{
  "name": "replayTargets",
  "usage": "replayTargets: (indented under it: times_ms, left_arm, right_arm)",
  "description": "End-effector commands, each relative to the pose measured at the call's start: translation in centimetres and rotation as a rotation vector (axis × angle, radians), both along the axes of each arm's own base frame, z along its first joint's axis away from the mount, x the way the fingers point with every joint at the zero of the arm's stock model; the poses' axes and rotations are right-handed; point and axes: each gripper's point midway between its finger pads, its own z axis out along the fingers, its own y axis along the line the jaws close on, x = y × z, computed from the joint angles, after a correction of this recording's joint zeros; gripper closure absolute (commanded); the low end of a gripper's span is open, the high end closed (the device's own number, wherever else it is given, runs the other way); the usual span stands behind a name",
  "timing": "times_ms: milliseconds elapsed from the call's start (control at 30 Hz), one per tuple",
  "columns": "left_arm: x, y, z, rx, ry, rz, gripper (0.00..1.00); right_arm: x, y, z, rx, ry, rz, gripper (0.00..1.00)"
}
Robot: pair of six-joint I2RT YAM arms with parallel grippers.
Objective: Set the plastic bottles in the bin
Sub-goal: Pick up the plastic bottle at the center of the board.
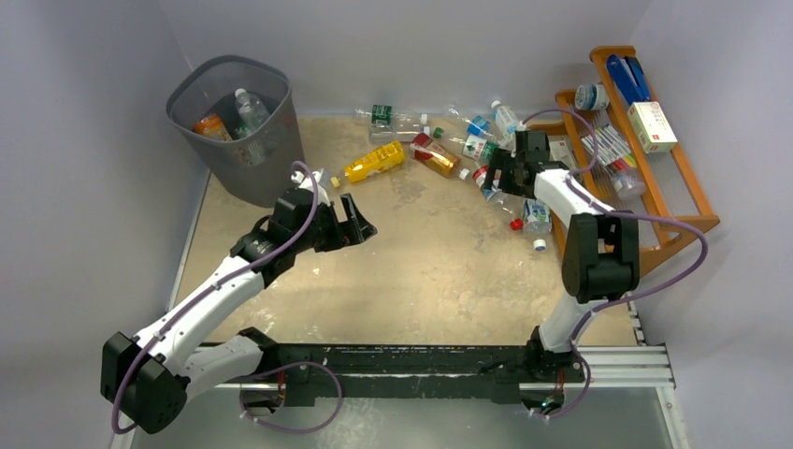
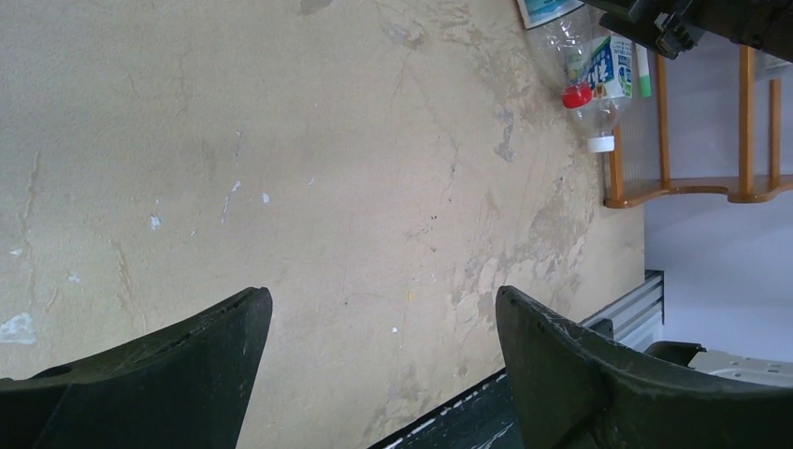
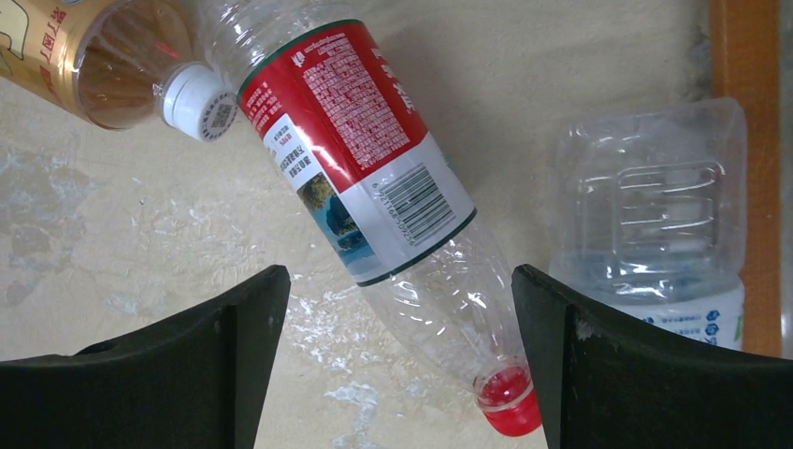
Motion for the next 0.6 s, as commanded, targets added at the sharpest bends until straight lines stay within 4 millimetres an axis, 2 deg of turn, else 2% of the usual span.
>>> replayTargets:
  times_ms: [0, 133, 333, 500, 567]
  left_arm:
    - [0.8, -0.9, 1.5, -0.043, -0.050, 0.000, 0.11]
    - [0.8, -1.3, 1.3, -0.040, -0.045, -0.002, 0.11]
    - [0.5, -1.9, 1.3, -0.039, -0.044, -0.009, 0.11]
    - [0.1, -2.4, 1.6, -0.036, -0.046, -0.013, 0.11]
    - [-0.1, -2.7, 1.7, -0.040, -0.045, -0.012, 0.11]
  right_arm:
    - [0.9, 0.3, -0.1, 0.015, -0.035, 0.019, 0.09]
    - [0.1, 0.2, -1.5, 0.001, -0.011, 0.024, 0.10]
    - [-1.7, 1.2, -3.2, -0.010, 0.030, 0.017, 0.15]
    - [-2.3, 2.3, -3.4, 0.003, 0.027, 0.033, 0.30]
    - [-2.6, 2.6, -3.4, 0.005, 0.027, 0.041, 0.46]
